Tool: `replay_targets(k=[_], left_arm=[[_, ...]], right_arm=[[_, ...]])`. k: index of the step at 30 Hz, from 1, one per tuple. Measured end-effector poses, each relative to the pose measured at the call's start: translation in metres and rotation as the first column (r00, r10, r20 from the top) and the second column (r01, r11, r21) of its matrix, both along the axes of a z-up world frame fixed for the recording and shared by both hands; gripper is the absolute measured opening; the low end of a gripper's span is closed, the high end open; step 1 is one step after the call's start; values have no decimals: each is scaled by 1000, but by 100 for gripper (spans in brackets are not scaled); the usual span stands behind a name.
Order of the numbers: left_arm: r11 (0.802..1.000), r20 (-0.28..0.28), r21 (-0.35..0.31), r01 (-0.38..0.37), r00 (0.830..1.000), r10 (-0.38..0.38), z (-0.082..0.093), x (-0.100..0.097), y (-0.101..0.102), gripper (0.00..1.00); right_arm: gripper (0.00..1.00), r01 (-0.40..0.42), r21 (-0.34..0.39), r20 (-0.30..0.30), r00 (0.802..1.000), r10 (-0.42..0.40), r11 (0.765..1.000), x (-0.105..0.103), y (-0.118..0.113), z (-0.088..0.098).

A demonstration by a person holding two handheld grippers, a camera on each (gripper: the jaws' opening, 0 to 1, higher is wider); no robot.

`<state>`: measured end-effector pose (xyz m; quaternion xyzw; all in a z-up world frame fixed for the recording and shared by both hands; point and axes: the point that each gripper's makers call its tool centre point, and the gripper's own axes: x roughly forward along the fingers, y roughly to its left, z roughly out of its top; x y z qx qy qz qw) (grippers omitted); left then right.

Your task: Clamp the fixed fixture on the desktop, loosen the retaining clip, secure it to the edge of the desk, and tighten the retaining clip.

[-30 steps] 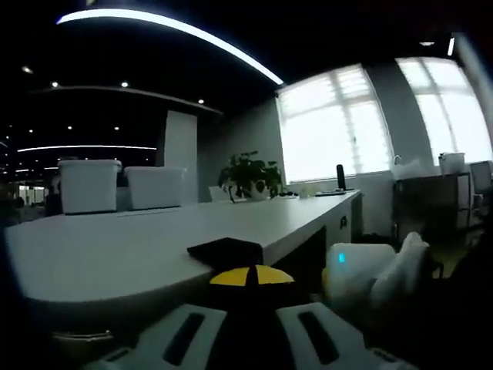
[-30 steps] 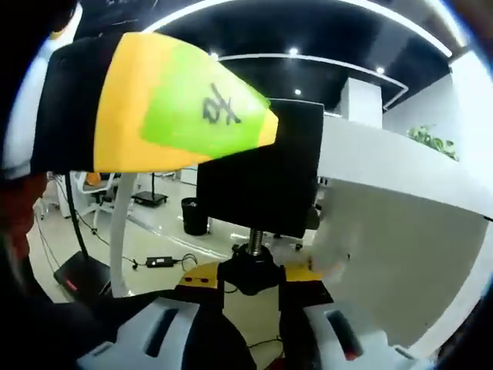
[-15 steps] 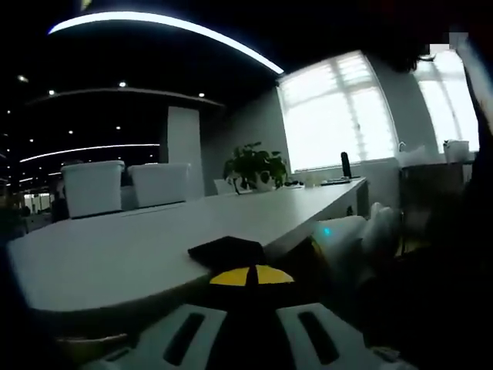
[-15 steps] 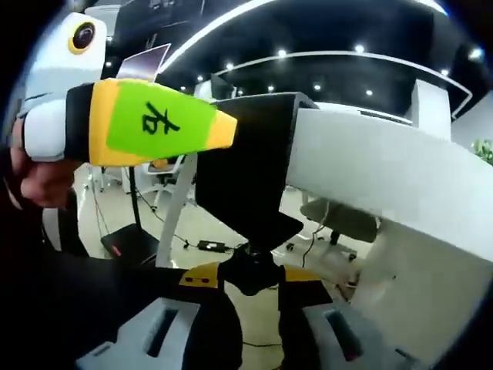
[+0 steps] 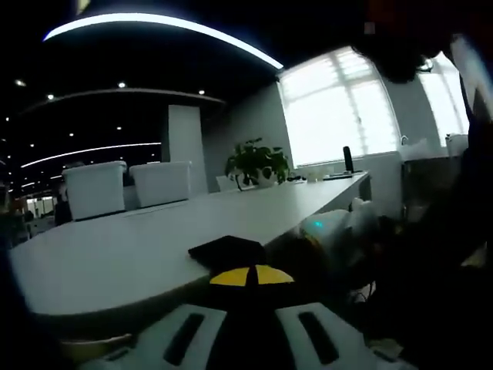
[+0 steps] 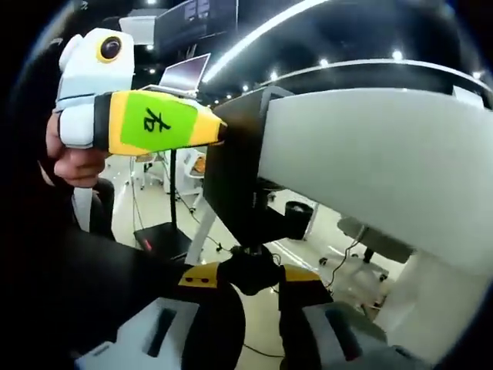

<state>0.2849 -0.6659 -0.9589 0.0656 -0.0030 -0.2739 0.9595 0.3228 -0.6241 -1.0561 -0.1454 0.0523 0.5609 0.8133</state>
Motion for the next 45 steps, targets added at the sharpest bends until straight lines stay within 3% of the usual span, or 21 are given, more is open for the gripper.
replay_targets(k=[2,5,6,8,9,10,12,14,15,16,20,22,23,24,26,32,38,45], left_arm=[[1000,2,-5,4,1000,-4,0,0,0,1],[1000,8,-11,16,1000,-16,0,0,0,1],[1000,11,-20,21,1000,-21,0,0,1,1],[999,26,-24,29,999,-28,-1,-1,1,1],[999,34,-29,33,999,-32,-1,-1,1,1],[999,38,-33,38,999,-36,-1,-1,1,1],[997,45,-46,57,998,-54,0,-1,2,1],[996,54,-56,69,996,-66,0,-2,2,1],[995,61,-62,74,996,-70,0,-2,2,1],[995,65,-63,76,995,-72,0,-3,2,1],[993,72,-76,94,993,-89,1,-3,4,1],[992,75,-79,99,993,-94,1,-3,3,1],[992,77,-79,101,992,-95,1,-4,2,1],[991,80,-80,104,992,-98,1,-4,2,1],[990,83,-89,110,991,-103,1,-4,3,1],[986,80,-110,125,990,-117,2,-5,4,1],[984,79,-120,128,990,-119,3,-6,5,1],[983,77,-131,126,990,-116,4,-7,5,1]], right_arm=[[25,24,-12,16,1000,-24,1000,2,-2,0],[28,97,-2,109,989,-96,995,4,-7,6],[33,166,6,139,976,-166,986,7,-13,8],[38,300,85,101,946,-308,950,6,-20,12],[38,364,101,93,923,-373,926,6,-25,13],[38,387,106,90,914,-396,916,6,-27,13],[41,513,98,80,850,-520,853,15,-34,7],[46,610,141,-25,790,-613,780,11,-41,8],[50,623,152,-28,778,-627,767,7,-38,13],[51,662,135,-23,746,-666,737,6,-39,11],[48,715,135,-22,695,-719,686,7,-34,10],[40,731,138,-9,676,-737,669,7,-32,13],[35,759,134,-13,644,-764,637,7,-37,14],[35,755,131,-16,649,-760,642,7,-33,14],[36,769,141,-9,630,-776,623,4,-34,18],[36,763,135,34,634,-772,632,4,-26,22],[38,780,134,-3,618,-786,612,9,-28,16],[31,769,162,-12,628,-778,618,12,-24,18]])
